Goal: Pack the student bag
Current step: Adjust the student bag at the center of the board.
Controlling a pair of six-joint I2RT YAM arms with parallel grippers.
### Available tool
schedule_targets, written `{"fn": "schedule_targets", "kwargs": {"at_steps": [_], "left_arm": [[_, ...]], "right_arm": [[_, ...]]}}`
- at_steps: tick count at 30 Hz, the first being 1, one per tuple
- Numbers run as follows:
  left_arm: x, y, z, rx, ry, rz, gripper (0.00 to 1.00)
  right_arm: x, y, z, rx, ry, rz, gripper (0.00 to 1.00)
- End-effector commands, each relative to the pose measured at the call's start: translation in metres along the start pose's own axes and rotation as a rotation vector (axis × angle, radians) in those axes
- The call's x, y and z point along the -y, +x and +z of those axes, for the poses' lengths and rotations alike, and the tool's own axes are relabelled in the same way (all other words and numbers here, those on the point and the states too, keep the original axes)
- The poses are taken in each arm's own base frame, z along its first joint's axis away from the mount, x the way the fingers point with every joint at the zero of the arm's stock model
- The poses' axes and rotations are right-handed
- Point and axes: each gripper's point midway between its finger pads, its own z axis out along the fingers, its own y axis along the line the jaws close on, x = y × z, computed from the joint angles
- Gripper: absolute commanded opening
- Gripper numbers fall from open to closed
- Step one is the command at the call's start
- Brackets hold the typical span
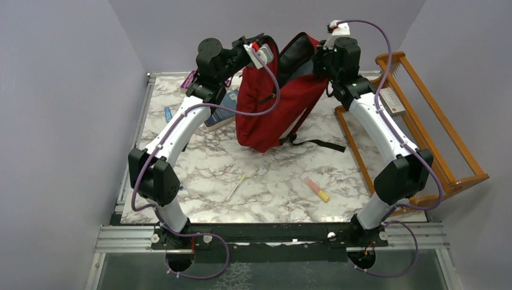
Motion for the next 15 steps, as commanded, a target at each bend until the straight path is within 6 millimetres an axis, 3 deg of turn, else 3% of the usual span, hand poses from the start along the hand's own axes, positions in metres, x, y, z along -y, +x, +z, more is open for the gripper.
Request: {"fn": "schedule_targets", "kwargs": {"at_steps": [1,6,15], "left_arm": [[-0.05,-0.065,0.009,0.196,-0.069,0.049,0.0],[-0.062,-0.077,0.021,0.247,-0.079,0.053,0.0],[-0.048,-0.076,0.031,0.305,-0.037,0.078,0.0]], "right_arm": [[0.01,-0.01,-0.026,0.04,-0.017,0.17,0.0],[0.006,-0.002,-0.038,0.038,-0.047,0.228,0.0],[0.003,0.083,-0.064,-0.034,-0.055,0.425,0.0]]}}
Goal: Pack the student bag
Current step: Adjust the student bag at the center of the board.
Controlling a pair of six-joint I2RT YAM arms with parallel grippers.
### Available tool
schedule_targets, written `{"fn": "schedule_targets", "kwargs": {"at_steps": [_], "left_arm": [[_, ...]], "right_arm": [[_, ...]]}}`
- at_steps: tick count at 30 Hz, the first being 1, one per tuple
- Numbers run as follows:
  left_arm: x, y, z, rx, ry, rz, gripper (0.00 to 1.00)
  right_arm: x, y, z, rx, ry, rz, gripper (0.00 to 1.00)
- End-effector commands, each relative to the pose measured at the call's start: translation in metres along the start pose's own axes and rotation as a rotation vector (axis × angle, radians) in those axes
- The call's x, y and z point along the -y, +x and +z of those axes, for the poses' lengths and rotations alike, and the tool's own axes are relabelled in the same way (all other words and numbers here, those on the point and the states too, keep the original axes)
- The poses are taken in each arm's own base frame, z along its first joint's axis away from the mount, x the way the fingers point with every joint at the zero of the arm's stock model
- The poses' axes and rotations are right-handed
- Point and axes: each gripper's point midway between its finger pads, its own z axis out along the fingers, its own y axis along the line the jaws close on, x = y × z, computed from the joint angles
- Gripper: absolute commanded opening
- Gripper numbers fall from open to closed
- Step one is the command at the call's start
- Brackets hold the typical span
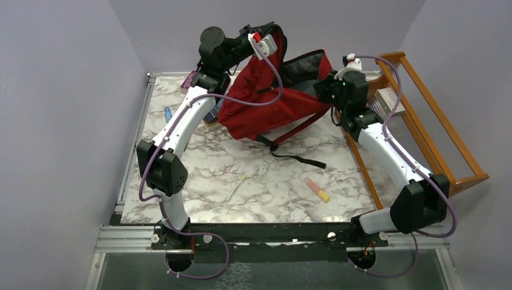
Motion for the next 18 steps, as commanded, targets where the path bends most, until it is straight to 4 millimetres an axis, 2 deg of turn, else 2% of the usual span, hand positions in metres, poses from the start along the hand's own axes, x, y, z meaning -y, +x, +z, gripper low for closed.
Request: {"fn": "schedule_targets", "kwargs": {"at_steps": [1,3,5,13,18], "left_arm": [[-0.026,-0.043,0.004,0.151,-0.05,0.089,0.0],[-0.026,-0.049,0.007,0.173,-0.042,0.088,0.0],[-0.028,-0.054,0.013,0.191,-0.05,0.086,0.0],[-0.035,-0.094,0.034,0.295,-0.074,0.092,0.0],[-0.038,-0.104,0.036,0.315,-0.085,0.099,0.0]], "right_arm": [[-0.003,0.026,-0.011,0.001,-0.038,0.143,0.01],[-0.001,0.031,-0.019,0.016,-0.042,0.162,0.0],[0.002,0.027,-0.026,0.041,-0.028,0.165,0.0],[-0.004,-0.032,-0.053,0.195,-0.025,0.131,0.0],[-0.01,-0.045,-0.06,0.219,-0.043,0.131,0.01]]}}
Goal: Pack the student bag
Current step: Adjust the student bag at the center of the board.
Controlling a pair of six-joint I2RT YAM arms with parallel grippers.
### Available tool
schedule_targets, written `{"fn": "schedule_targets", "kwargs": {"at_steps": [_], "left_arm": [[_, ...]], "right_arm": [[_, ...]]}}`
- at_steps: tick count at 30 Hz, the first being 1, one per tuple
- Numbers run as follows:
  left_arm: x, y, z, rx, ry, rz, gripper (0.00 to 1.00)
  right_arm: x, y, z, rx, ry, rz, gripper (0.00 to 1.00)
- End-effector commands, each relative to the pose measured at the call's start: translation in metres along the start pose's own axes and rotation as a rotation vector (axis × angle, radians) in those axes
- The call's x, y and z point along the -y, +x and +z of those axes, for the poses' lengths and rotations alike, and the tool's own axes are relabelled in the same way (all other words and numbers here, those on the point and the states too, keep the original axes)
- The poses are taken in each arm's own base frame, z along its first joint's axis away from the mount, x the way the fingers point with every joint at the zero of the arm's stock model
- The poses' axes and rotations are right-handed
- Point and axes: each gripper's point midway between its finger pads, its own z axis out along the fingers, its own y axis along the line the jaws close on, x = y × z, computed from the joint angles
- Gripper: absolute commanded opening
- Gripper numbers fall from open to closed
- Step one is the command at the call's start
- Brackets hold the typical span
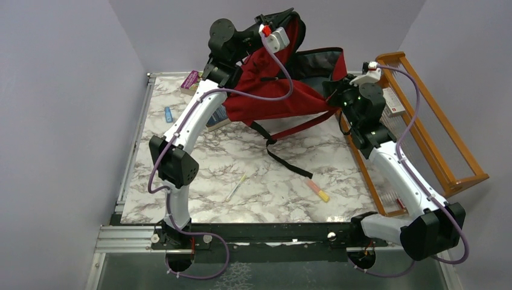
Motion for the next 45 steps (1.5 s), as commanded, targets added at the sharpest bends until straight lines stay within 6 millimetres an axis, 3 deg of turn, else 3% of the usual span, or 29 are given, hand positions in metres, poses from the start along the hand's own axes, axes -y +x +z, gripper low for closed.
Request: {"fn": "schedule_targets", "kwargs": {"at_steps": [1,5,8,11,15,18,21,27,32,39,45], "left_arm": [[-0.037,-0.054,0.003,0.131,-0.087,0.101,0.0],[-0.033,-0.048,0.002,0.114,-0.083,0.096,0.0],[-0.017,-0.025,-0.004,0.055,-0.062,0.083,0.0],[0.011,0.018,-0.018,-0.057,-0.037,0.058,0.0],[0.07,0.075,-0.054,-0.164,0.043,-0.009,0.0],[0.107,0.092,-0.081,-0.188,0.074,-0.052,0.0],[0.136,0.097,-0.102,-0.206,0.12,-0.091,0.0],[0.165,0.086,-0.127,-0.204,0.178,-0.151,0.0],[0.174,0.072,-0.136,-0.179,0.209,-0.177,0.0],[0.186,0.06,-0.145,-0.157,0.243,-0.21,0.0],[0.198,0.056,-0.147,-0.147,0.269,-0.234,0.0]], "right_arm": [[-0.013,-0.029,-0.005,0.082,-0.027,-0.001,0.01],[-0.012,-0.017,-0.002,0.052,-0.034,0.011,0.01],[-0.007,0.004,0.005,0.008,-0.038,0.02,0.0],[0.004,0.033,0.016,-0.018,-0.043,0.023,0.0],[0.022,0.083,0.03,-0.06,-0.063,0.01,0.01],[0.03,0.115,0.032,-0.101,-0.087,0.023,0.0],[0.038,0.131,0.026,-0.136,-0.069,0.043,0.03],[0.069,0.14,0.01,-0.219,0.118,0.027,0.32],[0.079,0.125,-0.014,-0.244,0.196,-0.049,0.48],[0.065,0.094,-0.035,-0.268,0.179,-0.118,0.51],[0.04,0.082,-0.037,-0.309,0.093,-0.105,0.51]]}}
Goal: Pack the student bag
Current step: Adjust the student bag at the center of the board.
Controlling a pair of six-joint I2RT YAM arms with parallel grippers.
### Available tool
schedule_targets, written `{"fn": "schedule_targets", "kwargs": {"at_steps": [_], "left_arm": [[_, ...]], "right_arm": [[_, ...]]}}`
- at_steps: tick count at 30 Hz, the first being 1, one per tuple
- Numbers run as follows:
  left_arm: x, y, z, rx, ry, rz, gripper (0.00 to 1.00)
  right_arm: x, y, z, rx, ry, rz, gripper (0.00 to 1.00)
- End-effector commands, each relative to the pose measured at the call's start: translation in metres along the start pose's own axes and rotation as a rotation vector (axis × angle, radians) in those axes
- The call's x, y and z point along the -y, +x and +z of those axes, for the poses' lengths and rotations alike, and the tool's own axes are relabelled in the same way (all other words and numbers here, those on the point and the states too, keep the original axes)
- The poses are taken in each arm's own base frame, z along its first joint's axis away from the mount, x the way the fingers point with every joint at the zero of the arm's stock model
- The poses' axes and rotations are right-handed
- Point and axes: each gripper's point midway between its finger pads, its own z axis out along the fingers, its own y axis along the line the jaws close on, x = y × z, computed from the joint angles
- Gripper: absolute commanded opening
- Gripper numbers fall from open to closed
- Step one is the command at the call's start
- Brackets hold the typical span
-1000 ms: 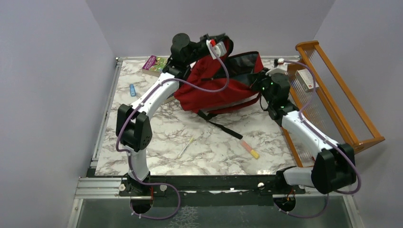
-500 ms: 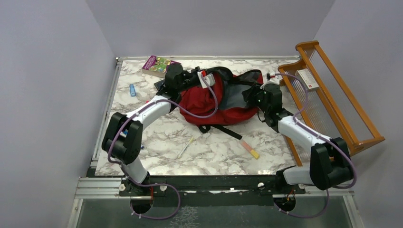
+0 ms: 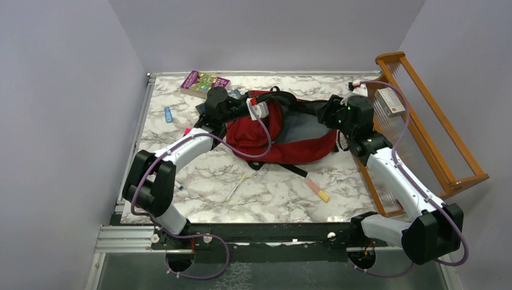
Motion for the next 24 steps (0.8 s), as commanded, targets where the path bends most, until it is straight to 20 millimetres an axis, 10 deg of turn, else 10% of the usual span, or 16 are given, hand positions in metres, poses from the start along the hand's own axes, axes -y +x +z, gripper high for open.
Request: {"fn": "schedule_targets", "kwargs": {"at_steps": [1,13,19,24], "left_arm": [[0.004,-0.027,-0.001,0.077,0.025,0.018,0.0],[0.021,-0.039,0.017,0.116,0.075,-0.02,0.0],[0.032,-0.043,0.02,0.115,0.085,-0.083,0.51],[0.044,-0.049,0.013,0.087,0.056,-0.133,0.72]], "right_arm": [[-0.02,-0.004,-0.011,-0.05,-0.082,-0.02,0.5],[-0.069,0.047,0.043,-0.26,-0.334,0.096,0.3],[-0.081,0.045,0.064,-0.259,-0.379,0.14,0.3],[-0.085,0.047,0.072,-0.277,-0.384,0.16,0.3]]}}
